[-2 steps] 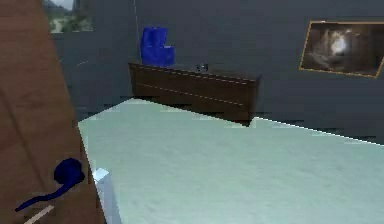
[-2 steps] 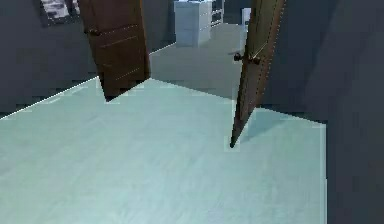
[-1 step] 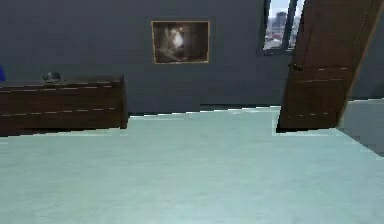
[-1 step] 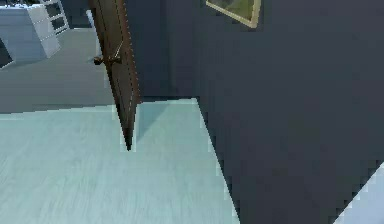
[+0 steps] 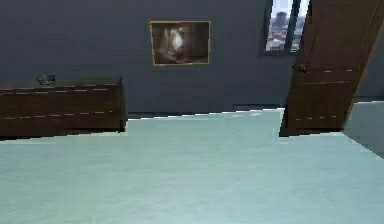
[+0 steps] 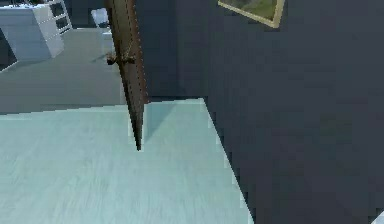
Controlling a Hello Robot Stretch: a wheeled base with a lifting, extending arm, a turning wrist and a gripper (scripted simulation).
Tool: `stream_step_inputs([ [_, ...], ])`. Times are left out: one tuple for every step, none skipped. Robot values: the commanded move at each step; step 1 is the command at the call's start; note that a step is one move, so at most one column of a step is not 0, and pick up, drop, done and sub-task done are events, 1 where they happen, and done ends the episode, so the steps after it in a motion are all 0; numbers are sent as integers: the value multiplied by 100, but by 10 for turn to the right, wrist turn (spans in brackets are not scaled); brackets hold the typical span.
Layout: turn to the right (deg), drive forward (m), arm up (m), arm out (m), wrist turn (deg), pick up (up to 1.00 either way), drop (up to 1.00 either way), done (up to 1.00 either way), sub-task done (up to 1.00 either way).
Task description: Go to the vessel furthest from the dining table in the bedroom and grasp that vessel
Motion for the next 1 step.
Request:
stream_step_inputs([
  [420, 0, 0, 0, 0, 0, 0, 0, 0],
])
